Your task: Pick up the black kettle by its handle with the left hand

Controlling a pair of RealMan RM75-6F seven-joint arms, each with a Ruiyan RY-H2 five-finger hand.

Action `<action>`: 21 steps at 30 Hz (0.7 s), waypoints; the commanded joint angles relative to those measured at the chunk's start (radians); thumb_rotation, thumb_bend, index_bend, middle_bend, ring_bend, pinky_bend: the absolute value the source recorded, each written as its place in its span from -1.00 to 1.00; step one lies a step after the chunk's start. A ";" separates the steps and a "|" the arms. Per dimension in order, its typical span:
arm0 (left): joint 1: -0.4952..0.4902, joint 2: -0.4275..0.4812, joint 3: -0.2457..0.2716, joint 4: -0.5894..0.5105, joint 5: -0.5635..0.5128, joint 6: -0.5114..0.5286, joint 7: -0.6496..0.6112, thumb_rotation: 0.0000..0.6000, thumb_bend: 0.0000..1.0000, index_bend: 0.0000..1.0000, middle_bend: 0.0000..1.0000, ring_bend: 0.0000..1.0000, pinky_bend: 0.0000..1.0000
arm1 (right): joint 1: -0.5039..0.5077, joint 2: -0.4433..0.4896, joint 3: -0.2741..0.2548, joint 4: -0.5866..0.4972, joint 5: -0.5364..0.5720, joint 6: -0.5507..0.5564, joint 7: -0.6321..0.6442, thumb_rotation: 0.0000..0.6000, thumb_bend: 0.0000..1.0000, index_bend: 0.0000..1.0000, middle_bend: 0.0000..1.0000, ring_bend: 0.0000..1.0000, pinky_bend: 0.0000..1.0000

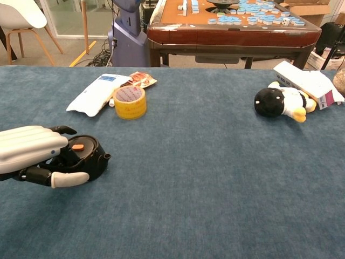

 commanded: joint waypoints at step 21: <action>-0.023 -0.052 -0.067 0.049 0.024 0.033 -0.112 -1.00 -0.78 0.92 1.00 0.76 -1.00 | -0.011 -0.005 0.008 0.013 0.012 0.010 0.013 1.00 -0.62 -0.59 -0.53 -0.76 -0.82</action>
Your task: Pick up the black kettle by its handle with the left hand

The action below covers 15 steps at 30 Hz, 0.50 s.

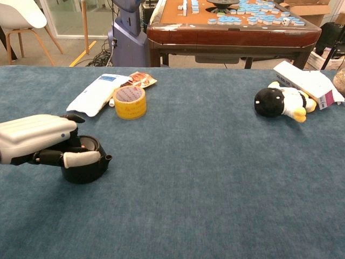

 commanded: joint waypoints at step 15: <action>-0.002 -0.026 -0.072 -0.008 -0.086 0.057 0.015 -1.00 -0.78 1.00 1.00 0.88 -1.00 | -0.006 -0.008 0.004 0.024 0.010 0.000 0.027 1.00 -0.62 -0.59 -0.53 -0.76 -0.82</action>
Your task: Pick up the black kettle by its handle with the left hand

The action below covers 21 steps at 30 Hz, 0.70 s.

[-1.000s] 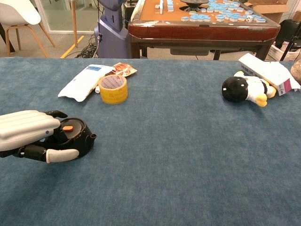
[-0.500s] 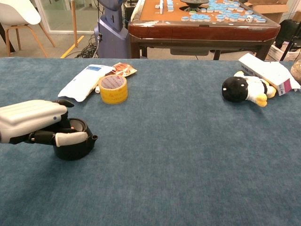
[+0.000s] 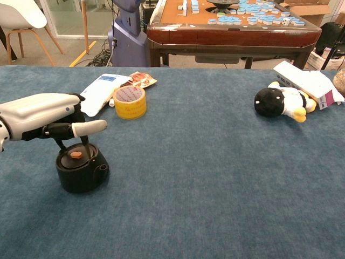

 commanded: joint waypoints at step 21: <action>0.075 0.024 -0.062 -0.018 -0.074 0.161 -0.027 -0.37 -0.53 1.00 1.00 0.96 -0.98 | 0.004 -0.002 0.002 -0.002 -0.005 -0.005 -0.004 1.00 -0.62 -0.59 -0.53 -0.76 -0.82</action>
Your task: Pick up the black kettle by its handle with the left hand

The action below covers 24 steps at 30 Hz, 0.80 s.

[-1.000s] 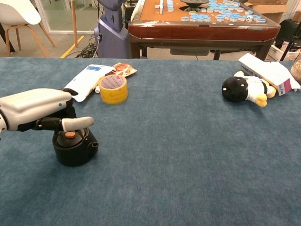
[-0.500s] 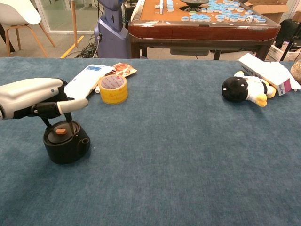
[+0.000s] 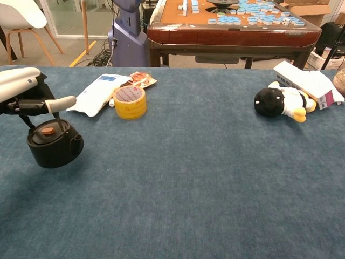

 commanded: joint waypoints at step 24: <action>0.031 0.016 0.013 0.018 0.050 0.049 -0.002 0.65 -0.48 1.00 1.00 0.96 -0.96 | -0.006 0.001 -0.002 -0.008 -0.002 0.006 -0.005 1.00 -0.62 -0.59 -0.53 -0.76 -0.82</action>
